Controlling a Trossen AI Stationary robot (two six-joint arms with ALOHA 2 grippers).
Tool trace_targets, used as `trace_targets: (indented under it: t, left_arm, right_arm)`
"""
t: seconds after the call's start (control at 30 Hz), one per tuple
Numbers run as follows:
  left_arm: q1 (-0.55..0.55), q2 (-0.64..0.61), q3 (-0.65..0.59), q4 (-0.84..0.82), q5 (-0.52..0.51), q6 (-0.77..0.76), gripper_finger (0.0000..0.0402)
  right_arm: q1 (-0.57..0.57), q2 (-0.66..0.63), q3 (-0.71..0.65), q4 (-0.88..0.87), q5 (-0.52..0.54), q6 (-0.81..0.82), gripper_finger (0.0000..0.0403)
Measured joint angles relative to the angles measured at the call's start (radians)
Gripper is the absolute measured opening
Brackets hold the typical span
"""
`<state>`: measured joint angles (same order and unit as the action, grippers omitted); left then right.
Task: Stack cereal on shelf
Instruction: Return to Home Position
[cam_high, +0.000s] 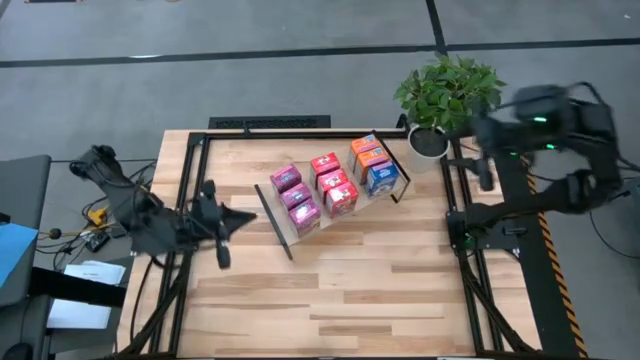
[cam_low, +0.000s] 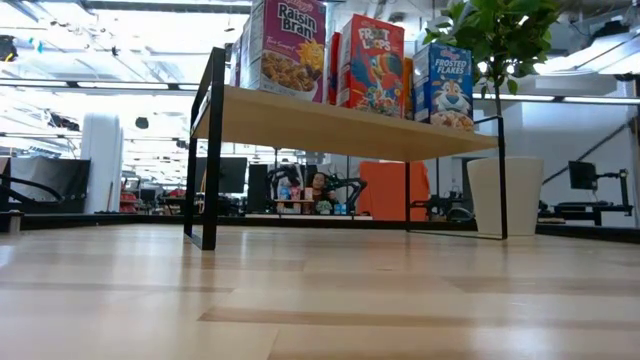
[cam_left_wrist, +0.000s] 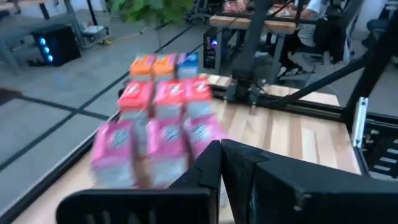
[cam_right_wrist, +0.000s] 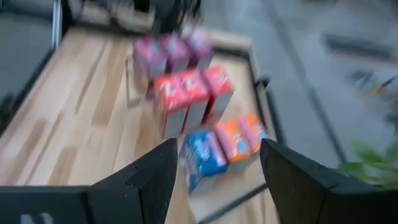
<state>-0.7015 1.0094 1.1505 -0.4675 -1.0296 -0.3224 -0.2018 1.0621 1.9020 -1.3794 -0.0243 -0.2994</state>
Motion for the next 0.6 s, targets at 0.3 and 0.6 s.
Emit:
trace_targets:
  t: [0.3, 0.6]
  left_arm:
    - [0.06, -0.431, -0.481, 0.386, 0.218, 0.109, 0.0]
    - [0.061, -0.765, -0.817, 0.655, 0.392, 0.166, 0.0]
  right_arm:
    - [-0.006, -0.443, -0.431, 0.435, -0.004, 0.132, 0.0255]
    - [-0.006, -0.747, -0.864, 0.676, -0.004, 0.314, 0.0255]
